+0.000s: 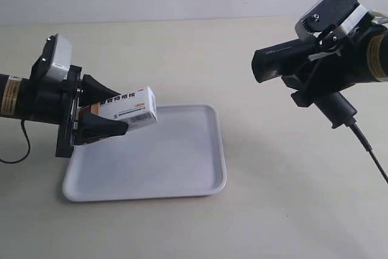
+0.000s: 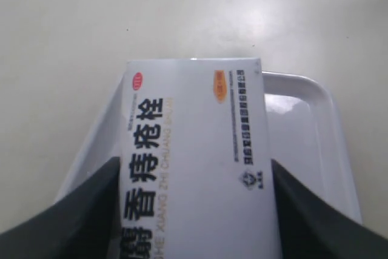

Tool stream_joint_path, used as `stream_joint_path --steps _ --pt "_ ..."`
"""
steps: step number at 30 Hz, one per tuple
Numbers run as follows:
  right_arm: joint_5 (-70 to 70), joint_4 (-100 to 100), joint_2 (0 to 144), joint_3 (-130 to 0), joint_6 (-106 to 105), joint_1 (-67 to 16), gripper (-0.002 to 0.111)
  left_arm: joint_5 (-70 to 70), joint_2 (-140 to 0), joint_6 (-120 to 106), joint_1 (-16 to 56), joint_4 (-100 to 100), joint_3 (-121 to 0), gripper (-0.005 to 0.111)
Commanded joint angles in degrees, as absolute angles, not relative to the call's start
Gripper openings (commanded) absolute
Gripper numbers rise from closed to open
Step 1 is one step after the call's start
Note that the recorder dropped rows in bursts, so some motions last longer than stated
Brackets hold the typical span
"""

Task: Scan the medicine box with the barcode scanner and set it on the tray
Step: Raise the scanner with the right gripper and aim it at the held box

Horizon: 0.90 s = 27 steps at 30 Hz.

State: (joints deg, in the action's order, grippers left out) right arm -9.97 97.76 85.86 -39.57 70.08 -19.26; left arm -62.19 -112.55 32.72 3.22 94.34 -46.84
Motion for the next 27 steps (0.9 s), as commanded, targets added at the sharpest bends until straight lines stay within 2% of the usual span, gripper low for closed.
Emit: stream_joint_path --steps 1,15,27 --pt "-9.52 99.17 85.11 -39.80 70.45 -19.35 0.000 -64.95 -114.00 31.97 2.82 93.35 -47.32 0.000" --pt "-13.82 98.54 92.26 -41.15 69.57 -19.35 0.000 -64.83 -113.99 33.82 2.82 96.58 -47.32 0.000" --pt "-18.94 99.95 87.50 -43.91 70.10 -19.35 0.000 -63.43 -113.99 33.92 2.93 96.61 -47.32 0.000"
